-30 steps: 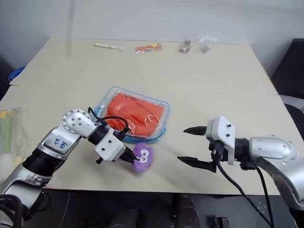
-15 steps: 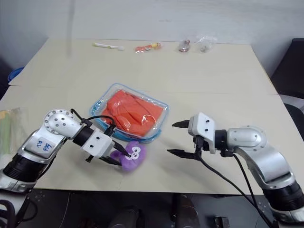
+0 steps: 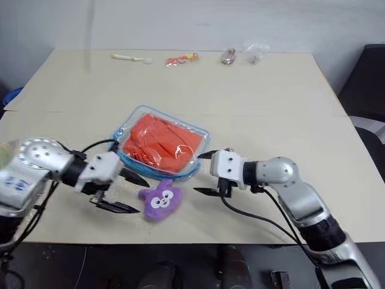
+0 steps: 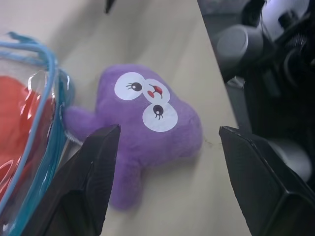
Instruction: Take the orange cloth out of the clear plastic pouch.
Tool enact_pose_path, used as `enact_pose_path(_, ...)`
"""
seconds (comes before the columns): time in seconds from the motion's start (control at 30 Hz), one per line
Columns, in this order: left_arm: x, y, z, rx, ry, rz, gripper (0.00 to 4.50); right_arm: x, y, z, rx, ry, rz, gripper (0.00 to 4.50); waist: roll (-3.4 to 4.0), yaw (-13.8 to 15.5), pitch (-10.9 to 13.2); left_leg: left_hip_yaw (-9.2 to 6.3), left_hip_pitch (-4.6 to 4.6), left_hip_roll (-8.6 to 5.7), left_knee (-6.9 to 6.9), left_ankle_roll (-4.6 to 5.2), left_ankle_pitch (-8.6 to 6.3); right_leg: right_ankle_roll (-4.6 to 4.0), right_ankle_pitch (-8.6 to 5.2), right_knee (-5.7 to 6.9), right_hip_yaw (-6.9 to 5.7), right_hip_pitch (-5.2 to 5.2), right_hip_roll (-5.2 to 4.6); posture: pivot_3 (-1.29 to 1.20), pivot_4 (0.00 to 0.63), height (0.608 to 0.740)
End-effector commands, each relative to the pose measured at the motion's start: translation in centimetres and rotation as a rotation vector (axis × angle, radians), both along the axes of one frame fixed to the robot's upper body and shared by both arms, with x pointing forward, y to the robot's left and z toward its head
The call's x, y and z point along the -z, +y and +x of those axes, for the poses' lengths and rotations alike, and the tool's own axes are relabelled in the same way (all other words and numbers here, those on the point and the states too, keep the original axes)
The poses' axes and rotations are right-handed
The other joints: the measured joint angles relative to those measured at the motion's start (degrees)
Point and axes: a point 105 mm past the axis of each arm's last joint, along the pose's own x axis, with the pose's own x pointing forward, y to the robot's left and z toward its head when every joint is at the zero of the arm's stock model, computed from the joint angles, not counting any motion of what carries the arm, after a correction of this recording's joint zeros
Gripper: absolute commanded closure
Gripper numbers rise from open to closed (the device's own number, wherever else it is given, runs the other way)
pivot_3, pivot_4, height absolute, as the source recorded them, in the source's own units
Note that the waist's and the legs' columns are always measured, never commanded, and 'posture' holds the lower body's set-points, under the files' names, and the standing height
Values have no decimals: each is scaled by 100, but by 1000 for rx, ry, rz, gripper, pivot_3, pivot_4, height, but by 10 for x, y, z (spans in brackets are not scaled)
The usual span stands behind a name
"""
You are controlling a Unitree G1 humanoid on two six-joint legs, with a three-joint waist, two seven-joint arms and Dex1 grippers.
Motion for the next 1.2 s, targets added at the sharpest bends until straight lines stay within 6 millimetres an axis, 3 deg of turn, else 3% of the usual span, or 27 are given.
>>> enact_pose_path(0.03, -14, 4, -10, -94, 106, -46, 1065, -8, 9, 2, -38, -76, 6, 397, 2, -11, 1, 1, 0, 0, -1, -2, 0, 0, 0, 0, 1, -1, 0, 0, 150, 740)
enact_pose_path(0.27, -19, 2, -21, -259, 284, -89, 1065, -5, 25, 19, -38, -127, 11, 2585, 3, -25, 2, 2, -3, 2, -2, -18, 4, -11, -7, 16, 4, -17, 2, 0, 150, 740)
enact_pose_path(0.43, -7, 4, -38, -278, 299, -31, 1065, 3, 32, 18, -67, -129, 3, 2585, 4, -134, 2, 0, -4, 3, -12, -25, 5, -20, -12, 18, 2, -25, 1, 0, 150, 740)
enact_pose_path(0.87, 4, 18, -30, -423, 203, 18, 1065, 8, 46, 24, -105, -165, 2, 2585, 6, -193, 3, 0, -3, 5, -15, -39, 9, -25, -15, 25, 3, -30, 3, 0, 150, 740)
enact_pose_path(0.97, 9, 23, -25, -450, 122, 51, 1065, 11, 48, 28, -102, -175, 7, 3207, 8, -188, 5, -1, -1, 6, -20, -40, 10, -28, -16, 25, 2, -31, 3, 0, 150, 740)
enact_pose_path(1.1, 17, 20, -22, -353, -84, 101, 1065, 9, 48, 30, -101, -173, 24, 4470, 9, -190, 5, -1, -2, 6, -20, -41, 9, -29, -17, 25, 1, -32, 3, 0, 150, 740)
enact_pose_path(1.2, 28, 17, -25, -242, -206, 138, 1065, 9, 47, 31, -102, -172, 20, 4470, 10, -201, 5, 2, -1, 7, -26, -43, 9, -31, -18, 24, 2, -34, 3, 0, 150, 740)
